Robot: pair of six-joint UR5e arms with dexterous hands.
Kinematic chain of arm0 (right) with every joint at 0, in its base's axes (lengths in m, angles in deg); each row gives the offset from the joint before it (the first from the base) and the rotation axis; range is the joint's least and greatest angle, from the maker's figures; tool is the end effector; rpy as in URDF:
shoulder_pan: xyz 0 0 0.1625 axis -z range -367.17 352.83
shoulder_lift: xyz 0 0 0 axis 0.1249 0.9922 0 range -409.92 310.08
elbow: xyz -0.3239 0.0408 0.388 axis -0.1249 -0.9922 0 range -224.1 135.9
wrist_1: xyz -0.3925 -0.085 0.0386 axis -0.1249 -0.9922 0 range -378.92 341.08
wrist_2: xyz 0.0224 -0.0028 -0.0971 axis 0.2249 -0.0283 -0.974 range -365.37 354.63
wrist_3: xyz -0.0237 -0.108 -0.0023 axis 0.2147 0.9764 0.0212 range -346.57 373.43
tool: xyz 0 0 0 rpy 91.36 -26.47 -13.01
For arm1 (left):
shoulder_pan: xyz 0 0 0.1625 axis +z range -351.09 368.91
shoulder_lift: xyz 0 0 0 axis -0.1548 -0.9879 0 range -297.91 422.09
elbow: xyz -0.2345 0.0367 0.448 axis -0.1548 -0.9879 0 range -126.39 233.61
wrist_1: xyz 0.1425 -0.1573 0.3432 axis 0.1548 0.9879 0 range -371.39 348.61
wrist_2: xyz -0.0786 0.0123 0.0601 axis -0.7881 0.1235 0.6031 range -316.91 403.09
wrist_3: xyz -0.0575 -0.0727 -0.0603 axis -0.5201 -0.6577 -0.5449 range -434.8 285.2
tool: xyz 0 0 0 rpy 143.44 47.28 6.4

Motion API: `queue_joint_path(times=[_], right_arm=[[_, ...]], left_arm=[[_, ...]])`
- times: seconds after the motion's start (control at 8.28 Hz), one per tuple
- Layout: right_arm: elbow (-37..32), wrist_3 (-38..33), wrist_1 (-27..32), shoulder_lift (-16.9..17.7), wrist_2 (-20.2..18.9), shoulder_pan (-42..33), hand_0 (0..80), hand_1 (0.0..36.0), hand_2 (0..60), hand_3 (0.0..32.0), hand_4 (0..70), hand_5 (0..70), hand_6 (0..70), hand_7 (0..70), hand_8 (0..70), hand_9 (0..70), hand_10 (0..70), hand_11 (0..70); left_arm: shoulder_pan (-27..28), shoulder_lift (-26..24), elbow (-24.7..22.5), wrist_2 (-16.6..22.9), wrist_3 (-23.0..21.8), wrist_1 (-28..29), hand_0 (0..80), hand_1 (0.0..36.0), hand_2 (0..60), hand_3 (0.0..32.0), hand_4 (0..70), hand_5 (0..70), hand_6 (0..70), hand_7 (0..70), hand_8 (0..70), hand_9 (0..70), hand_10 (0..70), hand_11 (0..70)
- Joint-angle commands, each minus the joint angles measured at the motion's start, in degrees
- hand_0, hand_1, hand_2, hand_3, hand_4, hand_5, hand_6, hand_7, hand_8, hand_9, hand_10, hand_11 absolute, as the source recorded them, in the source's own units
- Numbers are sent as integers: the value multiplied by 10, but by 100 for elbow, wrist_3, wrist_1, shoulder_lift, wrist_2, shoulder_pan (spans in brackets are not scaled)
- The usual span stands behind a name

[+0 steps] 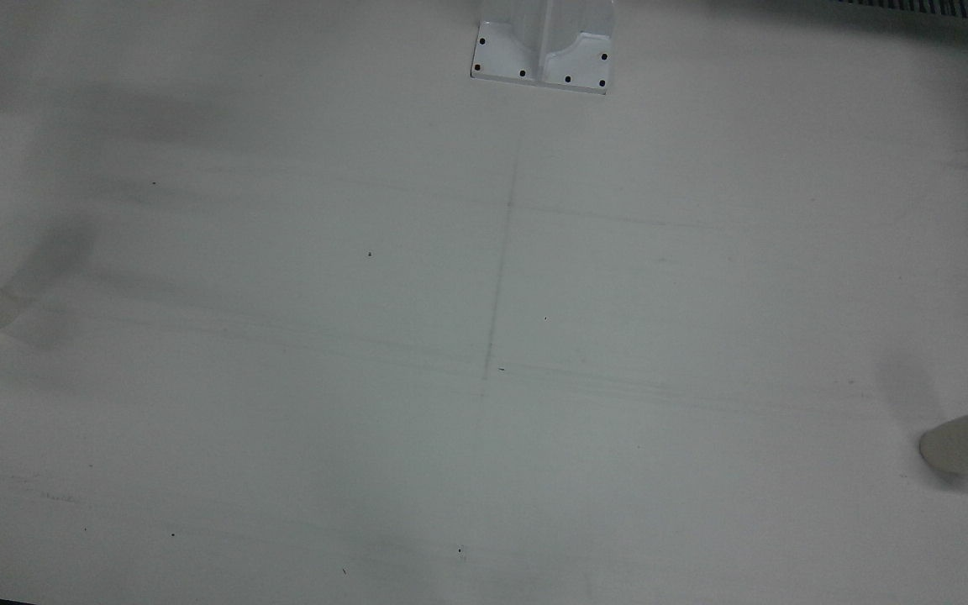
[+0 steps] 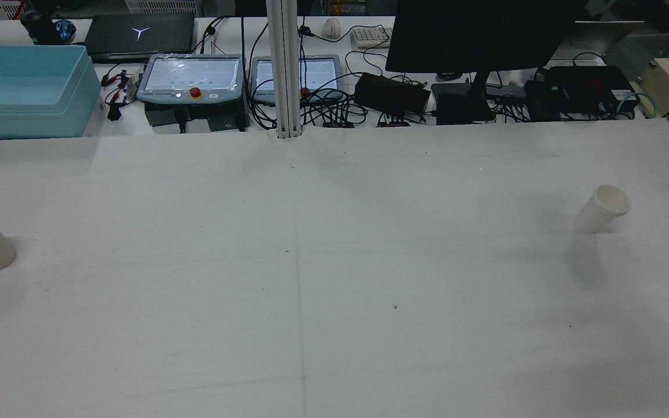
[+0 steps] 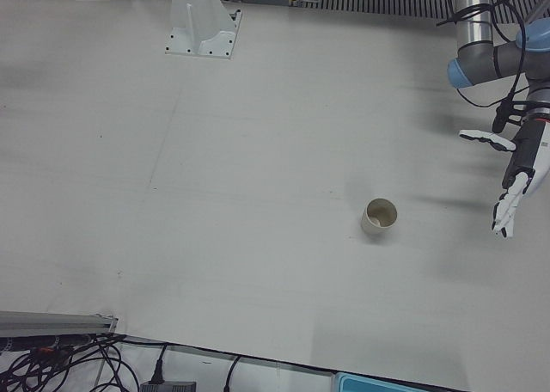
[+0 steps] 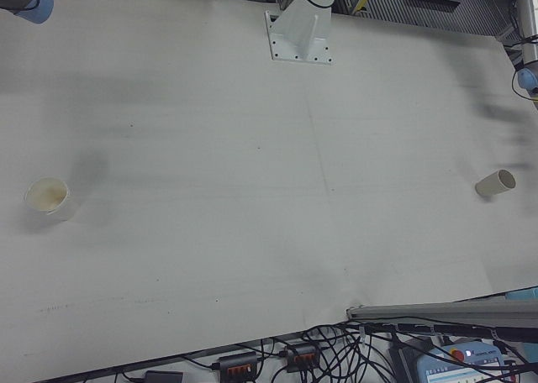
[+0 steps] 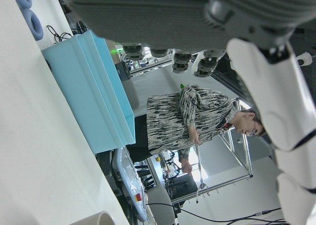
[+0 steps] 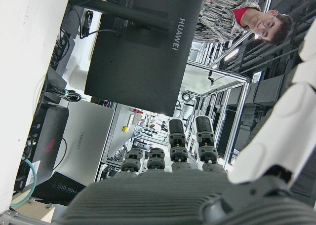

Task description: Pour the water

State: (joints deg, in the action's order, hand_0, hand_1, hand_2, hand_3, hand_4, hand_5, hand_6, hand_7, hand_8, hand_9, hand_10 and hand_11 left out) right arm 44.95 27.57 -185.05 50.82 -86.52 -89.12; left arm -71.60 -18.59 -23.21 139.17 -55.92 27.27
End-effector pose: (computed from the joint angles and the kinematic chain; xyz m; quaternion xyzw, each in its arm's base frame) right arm 0.0939 -0.4085 0.8332 0.0915 -0.7144 0.6892 0.0785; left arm -0.0536 -0.4176 0.8737 0.0336 0.7983 -0.5712 0.1881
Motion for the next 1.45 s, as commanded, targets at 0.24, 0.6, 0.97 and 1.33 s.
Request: queue_joint_path(times=[0.24,0.6,0.97,1.33], right_arm=[[-1,107,-25,7,47,452,411,85,126,0,95,230,118,229,33,84,50,81],[-1,107,-25,7,47,531,418,90,130,0,101,234,117,227,29,78,39,65],[-1,159,-25,7,55,627,419,91,134,0,113,238,124,233,33,83,42,70],[-10,159,-25,-1,73,654,414,88,130,0,109,234,121,229,33,83,41,68]], left_arm=[[639,-341,614,-55,854,309,434,121,163,0,54,0,11,65,0,0,1,14],[835,-728,1087,-229,1118,247,490,216,248,0,20,0,1,40,0,0,0,16],[1324,-756,1319,-940,803,696,505,249,286,0,0,0,0,0,0,0,7,37],[1459,-721,1301,-1013,758,678,456,147,166,0,0,0,0,0,0,0,0,0]])
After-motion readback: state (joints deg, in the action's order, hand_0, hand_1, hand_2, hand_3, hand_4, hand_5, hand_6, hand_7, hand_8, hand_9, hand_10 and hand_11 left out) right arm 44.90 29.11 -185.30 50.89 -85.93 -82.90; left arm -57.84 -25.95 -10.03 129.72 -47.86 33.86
